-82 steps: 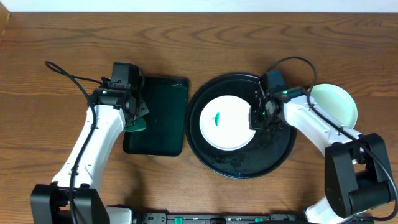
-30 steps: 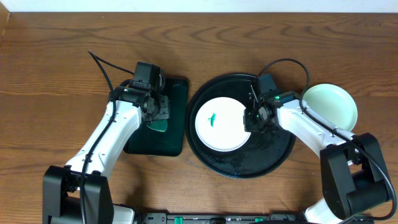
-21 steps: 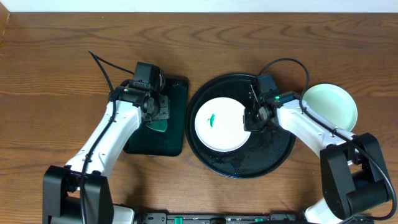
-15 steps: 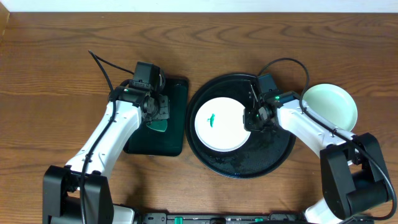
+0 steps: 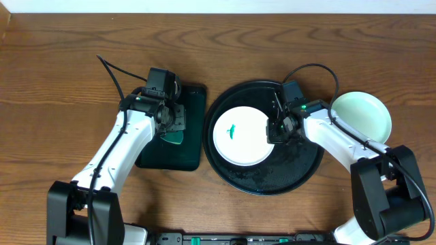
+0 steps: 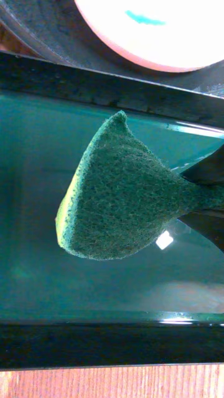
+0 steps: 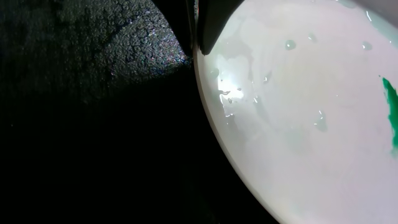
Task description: Clean dirty plates on tray and stack at the side
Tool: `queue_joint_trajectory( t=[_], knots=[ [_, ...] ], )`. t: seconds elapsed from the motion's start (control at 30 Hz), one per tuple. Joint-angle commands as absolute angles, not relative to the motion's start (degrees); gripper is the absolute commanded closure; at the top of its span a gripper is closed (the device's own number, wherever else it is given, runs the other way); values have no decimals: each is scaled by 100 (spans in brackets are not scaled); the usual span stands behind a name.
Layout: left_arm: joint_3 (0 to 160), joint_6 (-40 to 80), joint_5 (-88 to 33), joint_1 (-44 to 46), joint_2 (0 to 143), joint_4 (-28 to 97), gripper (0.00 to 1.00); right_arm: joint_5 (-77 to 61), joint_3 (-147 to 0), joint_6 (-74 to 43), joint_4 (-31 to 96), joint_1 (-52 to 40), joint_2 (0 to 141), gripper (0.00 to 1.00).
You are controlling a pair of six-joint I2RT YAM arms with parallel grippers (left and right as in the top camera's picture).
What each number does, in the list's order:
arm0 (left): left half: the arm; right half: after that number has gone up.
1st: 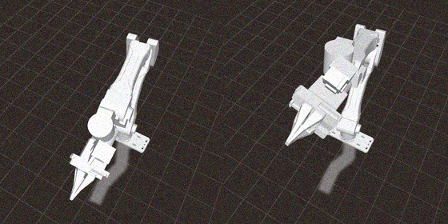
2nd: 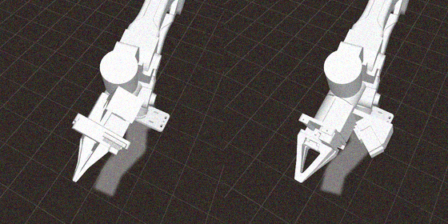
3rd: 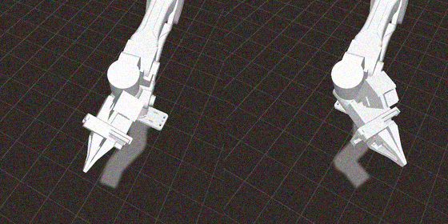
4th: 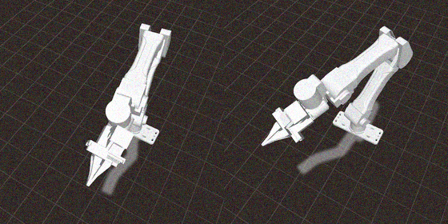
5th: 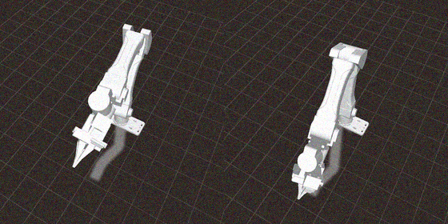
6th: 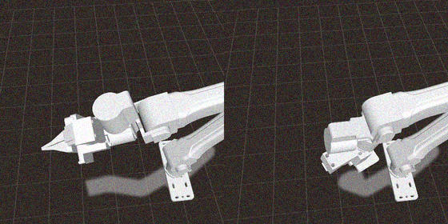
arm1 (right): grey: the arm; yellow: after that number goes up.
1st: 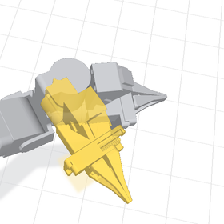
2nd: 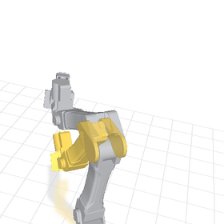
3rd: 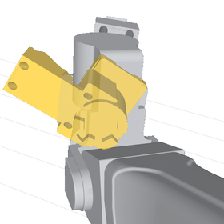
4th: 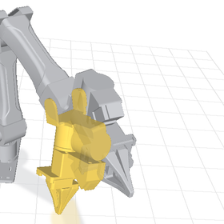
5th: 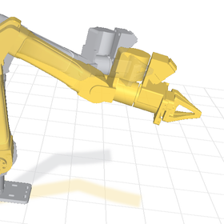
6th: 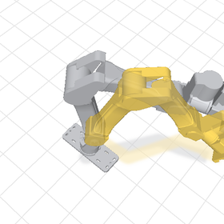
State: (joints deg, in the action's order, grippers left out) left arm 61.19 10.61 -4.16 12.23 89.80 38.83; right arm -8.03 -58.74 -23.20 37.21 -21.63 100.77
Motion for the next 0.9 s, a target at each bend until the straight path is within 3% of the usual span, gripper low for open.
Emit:
queue_joint_trajectory(
  t=[0.0, 0.5, 0.87],
  knots=[
    [6084, 1009, -427, 1236, 8982, 3828, 92, -534, -5837, -2099, 3726, -2206, 10101, 99],
    [5760, 1011, -427, 1236, 9059, 3774, 93, -519, -5837, -1966, 3815, -2213, 10101, 99],
    [4943, 1011, -423, 1236, 9067, 2768, 92, -519, -5837, -1966, 3806, -2213, 10101, 99]
  ],
)
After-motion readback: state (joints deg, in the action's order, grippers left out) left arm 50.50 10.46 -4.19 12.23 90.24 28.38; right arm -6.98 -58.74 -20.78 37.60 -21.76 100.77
